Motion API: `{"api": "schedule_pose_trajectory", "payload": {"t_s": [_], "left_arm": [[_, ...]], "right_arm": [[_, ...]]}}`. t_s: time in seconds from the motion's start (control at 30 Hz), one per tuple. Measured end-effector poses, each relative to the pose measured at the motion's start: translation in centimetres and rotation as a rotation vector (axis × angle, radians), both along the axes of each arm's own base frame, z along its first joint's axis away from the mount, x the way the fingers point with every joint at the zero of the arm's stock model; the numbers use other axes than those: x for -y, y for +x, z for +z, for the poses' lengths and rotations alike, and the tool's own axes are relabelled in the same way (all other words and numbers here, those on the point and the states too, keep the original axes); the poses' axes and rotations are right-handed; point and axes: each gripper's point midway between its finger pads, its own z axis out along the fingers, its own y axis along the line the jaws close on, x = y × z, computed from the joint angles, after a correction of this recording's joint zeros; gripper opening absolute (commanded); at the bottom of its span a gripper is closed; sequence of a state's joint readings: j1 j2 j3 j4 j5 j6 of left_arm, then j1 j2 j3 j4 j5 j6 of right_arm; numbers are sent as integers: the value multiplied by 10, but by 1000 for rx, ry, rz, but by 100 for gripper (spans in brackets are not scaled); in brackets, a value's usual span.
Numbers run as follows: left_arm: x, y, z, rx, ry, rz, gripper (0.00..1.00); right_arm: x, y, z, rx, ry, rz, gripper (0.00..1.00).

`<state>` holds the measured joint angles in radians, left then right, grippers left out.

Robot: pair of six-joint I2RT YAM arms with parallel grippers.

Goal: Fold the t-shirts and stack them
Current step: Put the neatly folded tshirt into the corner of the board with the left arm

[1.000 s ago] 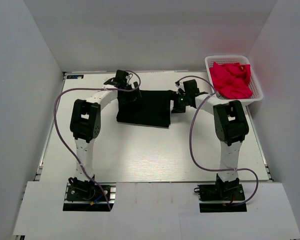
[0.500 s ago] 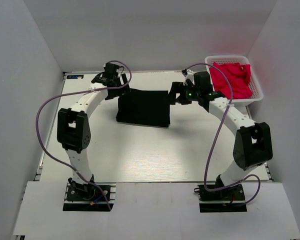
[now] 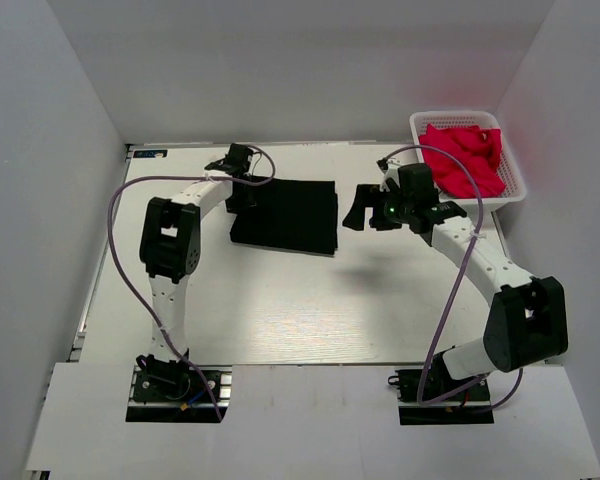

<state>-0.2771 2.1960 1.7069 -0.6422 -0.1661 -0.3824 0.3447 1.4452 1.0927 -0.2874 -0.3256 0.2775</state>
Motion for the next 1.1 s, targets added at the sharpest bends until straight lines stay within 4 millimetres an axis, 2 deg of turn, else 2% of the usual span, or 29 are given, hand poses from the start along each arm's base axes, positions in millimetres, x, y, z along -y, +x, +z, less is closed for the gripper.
{"api": "schedule_pose_trajectory", "payload": {"t_s": [0.03,0.07,0.2,0.27,0.33,0.43,0.7,0.77,0.97,1.1], "left_arm": [[1,2,-1,3,5,-6,23],[0,3,-3,2,18,-21,0],[-10,13,-1,16,98,11,0],[-21,16,0,22,143,36,0],[-40,19,2,14,196,64,0],[-84,27,6,-5,269,133,0],[-223,89,21,55,396,293,0],[-251,98,19,71,435,306,0],[-302,100,11,65,530,329,0],[-323,109,17,117,544,352,0]], "right_arm": [[3,0,-1,3,-11,-12,91],[7,-1,-3,1,-24,-26,91],[21,1,-13,-9,-86,-90,91],[28,2,-18,-15,-117,-119,91],[32,3,-20,-14,-138,-140,91],[36,5,-22,-8,-152,-157,91],[38,12,-26,6,-171,-164,91],[37,16,-29,4,-177,-162,91],[29,38,-32,2,-169,-157,91],[24,45,-37,-13,-162,-145,91]]}}
